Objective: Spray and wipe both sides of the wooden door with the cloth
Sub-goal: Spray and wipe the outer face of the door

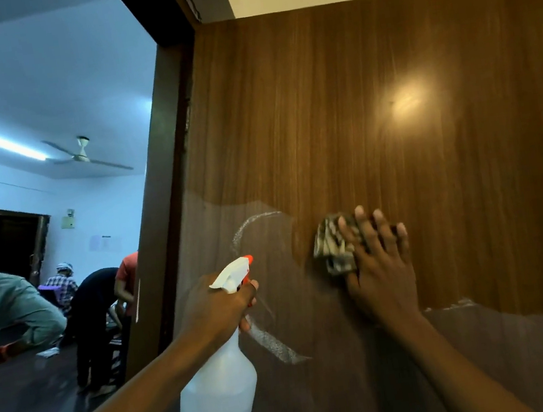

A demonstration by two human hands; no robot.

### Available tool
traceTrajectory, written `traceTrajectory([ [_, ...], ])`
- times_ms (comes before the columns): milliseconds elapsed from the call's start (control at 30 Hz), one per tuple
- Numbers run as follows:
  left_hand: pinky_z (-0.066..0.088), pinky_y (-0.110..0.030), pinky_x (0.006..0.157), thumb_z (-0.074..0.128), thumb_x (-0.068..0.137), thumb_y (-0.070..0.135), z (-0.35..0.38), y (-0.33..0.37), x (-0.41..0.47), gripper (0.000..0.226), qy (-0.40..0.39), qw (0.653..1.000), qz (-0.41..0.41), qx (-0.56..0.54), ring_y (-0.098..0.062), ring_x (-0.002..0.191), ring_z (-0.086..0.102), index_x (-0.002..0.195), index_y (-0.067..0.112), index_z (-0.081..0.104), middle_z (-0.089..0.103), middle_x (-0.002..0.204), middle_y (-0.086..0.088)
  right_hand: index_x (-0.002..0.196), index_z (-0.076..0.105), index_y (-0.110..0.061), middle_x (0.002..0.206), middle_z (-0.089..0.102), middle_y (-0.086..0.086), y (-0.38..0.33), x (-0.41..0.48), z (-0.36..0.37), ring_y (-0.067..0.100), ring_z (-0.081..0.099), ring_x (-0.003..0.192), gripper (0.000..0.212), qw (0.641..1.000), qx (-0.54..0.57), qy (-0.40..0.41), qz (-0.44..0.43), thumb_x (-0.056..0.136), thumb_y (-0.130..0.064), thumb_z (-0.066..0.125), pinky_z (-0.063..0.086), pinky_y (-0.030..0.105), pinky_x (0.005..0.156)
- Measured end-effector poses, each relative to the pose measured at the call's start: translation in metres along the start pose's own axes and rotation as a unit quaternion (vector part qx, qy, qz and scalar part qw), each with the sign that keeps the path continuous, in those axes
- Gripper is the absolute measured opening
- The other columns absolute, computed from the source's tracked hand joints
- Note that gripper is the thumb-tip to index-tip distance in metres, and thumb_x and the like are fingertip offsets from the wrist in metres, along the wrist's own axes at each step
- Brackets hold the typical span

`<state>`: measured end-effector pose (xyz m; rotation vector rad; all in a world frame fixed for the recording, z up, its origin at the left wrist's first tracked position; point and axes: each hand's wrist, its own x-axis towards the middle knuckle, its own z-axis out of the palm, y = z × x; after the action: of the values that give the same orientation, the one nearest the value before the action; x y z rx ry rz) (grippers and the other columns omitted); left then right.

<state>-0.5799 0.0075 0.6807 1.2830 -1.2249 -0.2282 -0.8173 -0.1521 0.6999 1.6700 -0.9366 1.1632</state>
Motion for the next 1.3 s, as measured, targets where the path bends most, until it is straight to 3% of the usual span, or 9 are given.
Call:
traceTrajectory([
  [100,0.052,-0.026,0.055,0.058,0.089,0.037,-0.011,0.005,0.001,0.021,0.034,0.999,0.022,0.027,-0.018,0.052,0.063,0.088,0.017,0.065,0.07,0.078,-0.002,0.159,0.013,-0.028,0.167,0.006,0.004,-0.046,0.057,0.001,0.028,-0.003,0.153,0.069,0.998,0.029,0.022,0.053,0.095,-0.051,0.029,-0.004,0.054,0.121],
  [267,0.058,-0.033,0.062,0.058,0.089,0.038,-0.029,0.007,-0.002,0.021,0.074,0.994,0.058,0.06,-0.021,0.05,0.066,0.087,0.019,0.067,0.071,0.076,-0.001,0.157,0.022,-0.026,0.165,0.015,0.006,-0.112,0.06,0.027,0.032,0.007,0.153,0.066,0.995,0.037,-0.018,-0.095,0.097,-0.053,0.026,0.01,0.057,0.12],
  [400,0.059,-0.042,0.066,0.061,0.087,0.034,-0.049,-0.006,-0.009,0.008,0.069,0.995,0.053,0.045,-0.027,0.051,0.066,0.082,0.03,0.065,0.072,0.074,-0.002,0.157,0.022,-0.028,0.165,0.016,0.003,-0.095,-0.004,0.03,0.028,0.01,0.153,0.064,0.98,0.017,-0.015,-0.199,0.097,-0.044,0.037,0.014,0.055,0.121],
  [633,0.059,-0.043,0.06,0.064,0.086,0.029,-0.093,-0.028,0.005,0.012,0.08,0.994,0.068,0.021,-0.031,0.05,0.065,0.085,0.039,0.059,0.072,0.072,-0.003,0.157,0.024,-0.028,0.165,0.018,0.005,-0.136,0.081,0.023,0.03,0.007,0.153,0.064,0.997,0.053,0.042,0.029,0.096,-0.049,0.031,0.002,0.056,0.121],
  [900,0.059,-0.044,0.069,0.06,0.089,0.031,-0.122,-0.043,0.014,0.015,0.073,0.994,0.064,0.055,-0.025,0.049,0.066,0.084,0.018,0.065,0.072,0.07,-0.002,0.157,0.023,-0.03,0.165,0.015,0.006,-0.253,0.084,0.065,0.033,0.006,0.152,0.071,0.991,0.032,-0.007,-0.13,0.095,-0.058,0.045,0.004,0.055,0.122],
  [1033,0.057,-0.036,0.059,0.06,0.089,0.023,-0.131,-0.053,0.009,0.017,0.059,0.994,0.084,0.032,-0.027,0.046,0.064,0.091,0.04,0.062,0.071,0.069,-0.002,0.156,0.024,-0.033,0.165,0.017,0.005,-0.222,0.026,0.061,0.03,0.009,0.153,0.07,0.976,0.016,-0.019,-0.215,0.09,-0.049,0.039,0.009,0.054,0.122],
  [1100,0.055,-0.031,0.055,0.059,0.089,0.023,-0.135,-0.058,0.009,0.026,0.041,0.996,0.079,0.028,-0.028,0.048,0.065,0.093,0.048,0.058,0.071,0.07,-0.001,0.154,0.029,-0.034,0.164,0.019,0.005,-0.201,0.028,0.054,0.029,0.014,0.152,0.069,0.988,0.011,0.0,-0.154,0.088,-0.048,0.044,0.012,0.054,0.121],
  [1200,0.054,-0.028,0.054,0.059,0.09,0.025,-0.14,-0.064,0.015,0.009,0.04,0.997,0.064,0.023,-0.028,0.049,0.066,0.091,0.033,0.062,0.071,0.07,0.0,0.155,0.026,-0.033,0.165,0.016,0.006,-0.208,0.07,0.044,0.03,0.007,0.153,0.068,0.999,0.045,0.02,-0.003,0.091,-0.051,0.042,0.004,0.055,0.121],
  [1300,0.052,-0.023,0.047,0.06,0.089,0.025,-0.139,-0.069,0.018,0.006,0.038,0.998,0.054,0.011,-0.024,0.046,0.064,0.094,0.025,0.064,0.071,0.071,-0.002,0.157,0.02,-0.031,0.166,0.011,0.005,-0.25,0.11,0.048,0.032,0.001,0.153,0.067,0.999,0.05,0.015,-0.002,0.096,-0.056,0.033,0.001,0.058,0.12],
])
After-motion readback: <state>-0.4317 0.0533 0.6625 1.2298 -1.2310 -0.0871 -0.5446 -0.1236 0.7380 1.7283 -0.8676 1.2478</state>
